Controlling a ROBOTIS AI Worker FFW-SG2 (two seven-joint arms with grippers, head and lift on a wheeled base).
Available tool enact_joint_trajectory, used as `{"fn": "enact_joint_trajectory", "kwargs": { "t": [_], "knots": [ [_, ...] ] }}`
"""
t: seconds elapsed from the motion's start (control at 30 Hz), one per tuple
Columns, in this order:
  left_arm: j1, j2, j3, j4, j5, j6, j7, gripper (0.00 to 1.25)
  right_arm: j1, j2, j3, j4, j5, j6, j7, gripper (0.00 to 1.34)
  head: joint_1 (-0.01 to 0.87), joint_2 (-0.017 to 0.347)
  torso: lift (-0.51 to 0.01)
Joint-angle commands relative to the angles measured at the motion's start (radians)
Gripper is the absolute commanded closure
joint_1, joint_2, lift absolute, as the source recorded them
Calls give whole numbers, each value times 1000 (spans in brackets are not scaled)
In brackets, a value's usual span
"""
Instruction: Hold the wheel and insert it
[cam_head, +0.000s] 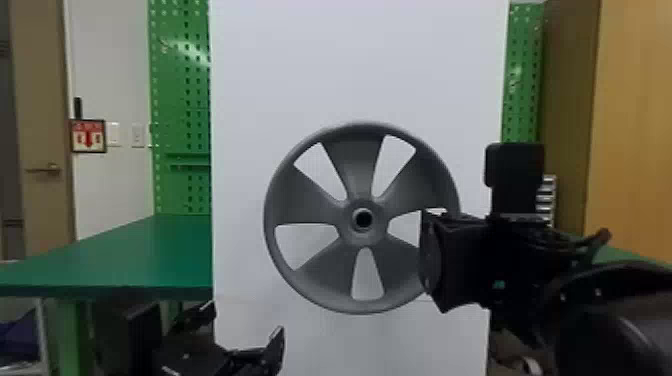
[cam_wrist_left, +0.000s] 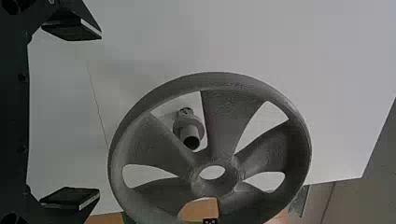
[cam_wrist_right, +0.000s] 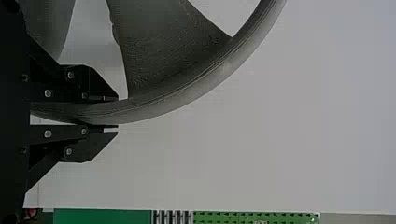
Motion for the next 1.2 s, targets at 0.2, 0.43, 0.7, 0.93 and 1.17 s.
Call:
{"fn": "enact_joint_trajectory", "kwargs": {
  "t": [0.2,0.43,0.7,0.93,1.17],
  "knots": [
    [3,0,-1,0,0,0,0,101,-18,1,0,32,8,-8,0,1179,97,15,-442],
    [3,0,-1,0,0,0,0,101,-33,1,-1,69,11,-19,0,1179,97,15,-442],
    [3,0,-1,0,0,0,0,101,-52,1,-1,103,14,-28,0,1179,97,15,-442],
    [3,0,-1,0,0,0,0,101,-62,1,-4,124,13,-43,0,1179,97,15,-442],
    [0,0,-3,0,2,0,2,101,-81,1,-3,155,13,-57,0,1179,97,15,-442]
  ]
}}
